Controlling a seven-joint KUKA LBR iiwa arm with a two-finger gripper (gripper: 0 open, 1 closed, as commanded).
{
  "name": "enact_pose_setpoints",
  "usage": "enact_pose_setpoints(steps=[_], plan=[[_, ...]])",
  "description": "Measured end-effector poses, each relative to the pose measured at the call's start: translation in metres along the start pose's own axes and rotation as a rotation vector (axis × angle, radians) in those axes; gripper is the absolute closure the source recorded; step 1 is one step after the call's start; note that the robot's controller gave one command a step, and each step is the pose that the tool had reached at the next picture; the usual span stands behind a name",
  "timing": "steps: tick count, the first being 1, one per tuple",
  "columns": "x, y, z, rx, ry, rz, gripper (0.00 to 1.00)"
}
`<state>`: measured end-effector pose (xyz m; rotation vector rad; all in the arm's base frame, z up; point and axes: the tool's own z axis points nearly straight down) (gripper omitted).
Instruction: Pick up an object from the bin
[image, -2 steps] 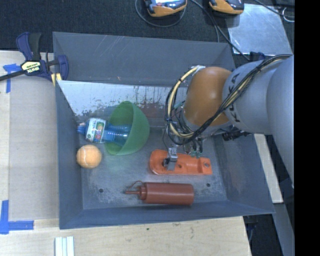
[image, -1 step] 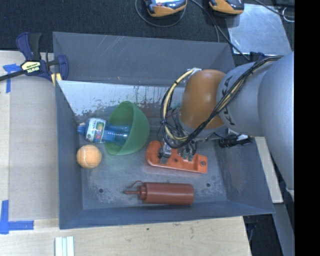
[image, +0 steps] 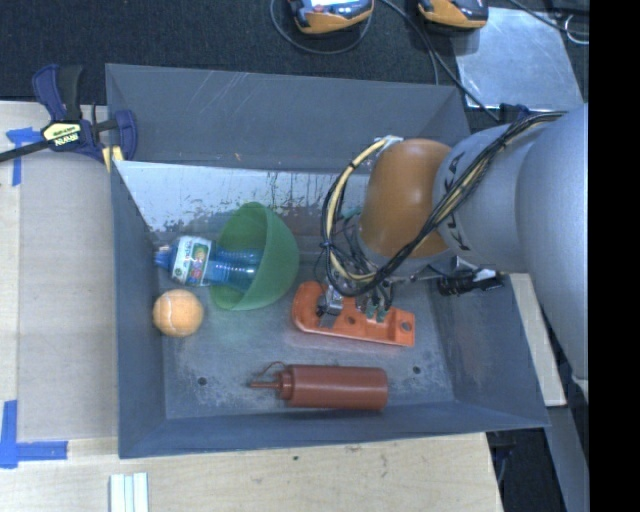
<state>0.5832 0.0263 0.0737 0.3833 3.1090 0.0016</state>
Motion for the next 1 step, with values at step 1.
enact_pose_setpoints(steps=[1], plan=[[0.0109,0.0096,-0.162,-0.001,-0.003,-0.023,1.0]])
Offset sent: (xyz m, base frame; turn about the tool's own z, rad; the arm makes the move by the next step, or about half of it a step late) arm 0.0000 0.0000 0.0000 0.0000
